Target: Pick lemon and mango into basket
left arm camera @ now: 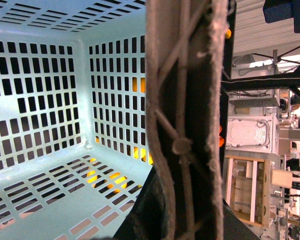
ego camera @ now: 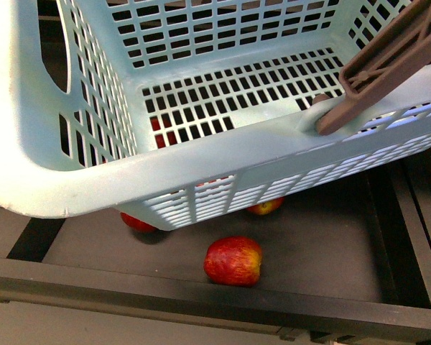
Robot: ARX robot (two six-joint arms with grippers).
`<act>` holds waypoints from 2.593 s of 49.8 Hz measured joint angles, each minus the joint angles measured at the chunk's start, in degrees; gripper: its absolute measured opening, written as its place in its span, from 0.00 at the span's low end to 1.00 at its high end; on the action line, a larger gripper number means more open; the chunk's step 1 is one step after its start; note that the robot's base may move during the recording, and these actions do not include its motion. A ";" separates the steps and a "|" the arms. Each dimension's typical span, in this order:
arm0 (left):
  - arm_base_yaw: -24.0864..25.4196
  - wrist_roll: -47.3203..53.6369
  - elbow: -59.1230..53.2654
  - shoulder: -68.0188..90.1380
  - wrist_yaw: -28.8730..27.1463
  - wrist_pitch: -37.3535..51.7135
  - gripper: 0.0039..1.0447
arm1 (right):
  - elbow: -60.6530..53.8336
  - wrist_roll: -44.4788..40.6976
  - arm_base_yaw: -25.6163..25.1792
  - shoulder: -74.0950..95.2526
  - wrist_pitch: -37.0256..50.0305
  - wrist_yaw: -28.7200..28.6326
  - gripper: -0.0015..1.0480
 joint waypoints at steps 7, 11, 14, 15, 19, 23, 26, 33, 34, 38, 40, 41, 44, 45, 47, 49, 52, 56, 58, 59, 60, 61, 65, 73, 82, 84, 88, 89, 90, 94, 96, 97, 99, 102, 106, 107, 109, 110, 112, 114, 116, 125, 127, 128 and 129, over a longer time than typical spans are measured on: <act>0.00 -0.04 0.00 0.00 0.15 0.00 0.05 | 7.58 2.36 0.15 12.37 -0.85 2.62 0.92; 0.00 -0.04 0.00 0.00 0.11 0.00 0.05 | 10.01 3.80 0.15 16.39 -1.57 3.15 0.92; 0.00 -0.02 0.00 0.00 -0.13 0.00 0.05 | 11.85 5.57 0.20 19.15 -1.90 3.41 0.92; 0.00 -0.02 0.00 0.00 -0.20 0.00 0.05 | 12.35 6.16 0.24 19.76 -2.03 3.43 0.92; 0.00 -0.02 0.00 0.00 -0.24 0.00 0.05 | 14.19 7.74 0.55 21.84 -2.34 3.89 0.92; 0.00 -0.02 0.00 0.00 -0.17 0.00 0.05 | 15.76 8.55 1.25 23.78 -2.58 4.68 0.92; 0.00 -0.04 0.00 0.00 -0.09 0.00 0.05 | 16.41 8.92 1.57 24.68 -2.62 4.85 0.92; 0.00 -0.04 0.00 0.00 -0.04 0.00 0.05 | 18.16 9.88 2.45 26.84 -3.26 4.94 0.92; 0.00 -0.04 0.00 0.00 -0.04 0.00 0.05 | 18.53 10.03 2.54 27.26 -3.37 5.03 0.92; 0.00 -0.04 0.00 0.00 -0.07 0.00 0.05 | 20.55 10.82 3.08 28.83 -4.17 5.42 0.92; 0.00 -0.04 0.00 0.00 -0.09 0.00 0.05 | 21.73 11.08 3.32 29.62 -4.61 5.62 0.92; 0.00 -0.02 0.00 0.00 -0.13 0.00 0.05 | 22.18 11.19 3.45 29.94 -4.79 5.75 0.92; 0.00 -0.02 0.00 0.00 -0.24 0.00 0.05 | 23.82 11.43 3.85 30.95 -5.46 5.97 0.92; 0.00 -0.02 0.00 0.00 -0.24 0.00 0.05 | 24.35 11.54 3.96 31.26 -5.68 6.03 0.92; 0.00 -0.02 0.00 0.00 -0.20 0.00 0.05 | 25.35 11.74 4.17 31.85 -6.05 6.16 0.92; 0.00 -0.04 0.00 0.00 -0.15 0.00 0.05 | 26.12 12.02 4.33 32.33 -6.36 6.19 0.92; 0.00 -0.04 0.00 0.00 -0.07 0.00 0.05 | 27.21 12.26 4.46 33.09 -6.78 6.23 0.92; 0.00 -0.04 0.00 0.00 -0.04 0.00 0.05 | 28.94 12.87 4.63 34.34 -7.61 6.23 0.92; 0.00 -0.04 0.00 0.00 -0.04 0.00 0.05 | 29.77 13.07 4.68 35.01 -7.96 6.21 0.92; 0.00 -0.04 0.00 0.00 -0.04 0.00 0.05 | 30.34 13.16 4.68 35.47 -8.22 6.25 0.92; 0.00 -0.04 0.00 0.00 -0.04 0.00 0.05 | 31.23 13.20 4.70 36.15 -8.48 6.38 0.92; 0.00 -0.04 0.00 0.00 -0.07 0.00 0.05 | 31.87 13.29 4.70 36.57 -8.68 6.40 0.92; 0.00 -0.04 0.00 0.00 -0.09 0.00 0.05 | 34.23 13.62 4.68 38.21 -9.33 6.58 0.92; 0.00 -0.04 0.00 0.00 -0.09 0.00 0.05 | 37.20 13.68 4.66 40.17 -9.97 6.60 0.92; 0.00 -0.04 0.00 0.00 -0.07 0.00 0.05 | 39.65 13.68 4.61 41.99 -10.08 6.95 0.92; 0.00 -0.04 0.00 0.00 -0.07 0.00 0.05 | 40.13 13.66 4.61 42.49 -10.14 7.30 0.92; 0.00 -0.04 0.00 0.00 -0.07 0.00 0.05 | 40.57 13.53 4.46 43.21 -10.25 7.85 0.90; 0.00 -0.04 0.00 0.00 -0.09 0.00 0.05 | 40.57 13.51 4.37 43.23 -10.23 7.82 0.87; 0.00 -0.04 0.00 0.00 -0.09 0.00 0.05 | 40.54 13.51 4.22 43.25 -10.14 7.74 0.82; 0.00 -0.04 0.00 0.00 -0.09 0.00 0.05 | 39.95 13.49 3.89 43.25 -9.44 7.10 0.69; 0.00 -0.04 0.00 0.00 -0.09 0.00 0.05 | 39.45 13.11 3.76 43.21 -8.90 6.73 0.63; 0.00 -0.04 0.00 0.00 -0.09 0.00 0.05 | 38.99 12.85 3.67 43.15 -8.50 6.49 0.59; 0.00 -0.04 0.00 0.00 -0.09 0.00 0.05 | 38.07 12.61 3.54 42.75 -7.78 5.88 0.53; 0.00 -0.04 0.00 0.00 -0.09 0.00 0.05 | 35.60 12.02 3.30 41.09 -6.36 3.91 0.48; 0.00 -0.04 0.00 0.00 -0.07 0.00 0.05 | 32.09 10.47 3.08 37.97 -5.29 1.73 0.47; 0.00 -0.04 0.00 0.00 -0.07 0.00 0.05 | 31.30 10.21 3.06 37.18 -5.09 1.25 0.47; 0.00 -0.04 0.00 0.00 -0.07 0.00 0.05 | 29.66 9.29 2.93 35.43 -4.57 0.24 0.47; 0.00 -0.04 0.00 0.00 -0.04 0.00 0.05 | 28.52 8.74 2.84 34.12 -4.24 -0.35 0.47; 0.00 -0.04 0.00 0.00 -0.04 0.00 0.05 | 27.39 7.91 2.73 32.76 -3.93 -1.09 0.47; 0.00 -0.04 0.00 0.00 -0.04 0.00 0.05 | 25.46 7.06 2.58 30.42 -3.37 -2.36 0.47; 0.00 -0.04 0.00 0.00 -0.04 0.00 0.05 | 23.50 6.08 2.38 28.15 -3.02 -3.52 0.47; 0.00 -0.02 0.00 0.00 -0.24 0.00 0.05 | 11.89 -0.68 1.92 12.15 -2.43 -12.33 0.46; 0.00 -0.02 0.00 0.00 -0.20 0.00 0.05 | 8.98 -2.12 1.97 7.67 -3.04 -14.75 0.46; 0.00 -0.04 0.00 0.00 -0.17 0.00 0.05 | 7.65 -2.73 1.99 5.35 -3.56 -15.98 0.46; 0.00 -0.04 0.00 0.00 -0.13 0.00 0.05 | 6.95 -2.84 2.03 4.11 -3.89 -16.65 0.46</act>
